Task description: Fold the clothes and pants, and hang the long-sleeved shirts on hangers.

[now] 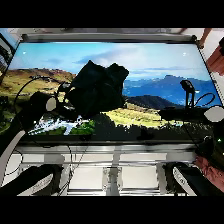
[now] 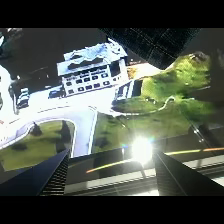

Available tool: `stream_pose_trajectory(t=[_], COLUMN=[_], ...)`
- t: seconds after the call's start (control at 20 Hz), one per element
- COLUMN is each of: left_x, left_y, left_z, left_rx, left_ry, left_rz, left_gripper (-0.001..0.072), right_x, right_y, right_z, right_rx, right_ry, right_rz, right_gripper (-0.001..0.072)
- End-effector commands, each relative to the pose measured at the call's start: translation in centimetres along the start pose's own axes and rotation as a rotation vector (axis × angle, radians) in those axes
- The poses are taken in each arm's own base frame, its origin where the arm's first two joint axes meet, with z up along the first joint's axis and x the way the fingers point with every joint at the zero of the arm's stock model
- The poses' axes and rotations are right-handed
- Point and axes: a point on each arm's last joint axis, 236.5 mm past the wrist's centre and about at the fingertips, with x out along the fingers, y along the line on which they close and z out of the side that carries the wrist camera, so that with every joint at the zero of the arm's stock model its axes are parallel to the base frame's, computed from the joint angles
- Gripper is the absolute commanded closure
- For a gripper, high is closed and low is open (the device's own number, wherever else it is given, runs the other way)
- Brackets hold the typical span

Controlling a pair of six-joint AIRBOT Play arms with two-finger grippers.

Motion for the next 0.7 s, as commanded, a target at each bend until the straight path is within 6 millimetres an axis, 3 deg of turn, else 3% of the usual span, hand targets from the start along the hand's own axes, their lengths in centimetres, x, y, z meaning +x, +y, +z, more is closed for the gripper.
stream_pose_trajectory(t=[0.0, 0.35, 0.4, 0.5, 0.65], left_x=[0.0, 0.0, 0.0, 0.0, 0.0], left_y=[0.0, 0.0, 0.0, 0.0, 0.0], left_z=[0.0, 0.0, 0.0, 0.0, 0.0], left_rx=[0.0, 0.0, 0.0, 0.0, 0.0], left_ry=[0.0, 0.0, 0.0, 0.0, 0.0], left_rz=[0.0, 0.0, 0.0, 0.0, 0.0], left_gripper=[0.0122, 0.0122, 0.0122, 0.0122, 0.0122], right_x=[0.0, 1.3, 1.9, 3.4, 5.5], right_y=[-0.1, -0.5, -0.6, -0.5, 0.5], right_z=[0.3, 1.6, 1.5, 1.2, 1.1], right_rx=[0.0, 0.039, 0.055, 0.088, 0.102], right_ry=[-0.012, -0.038, -0.024, 0.013, 0.056], right_rz=[-0.003, 0.01, 0.018, 0.056, 0.15], right_gripper=[0.0697, 0.0677, 0.0636, 0.0445, 0.0445])
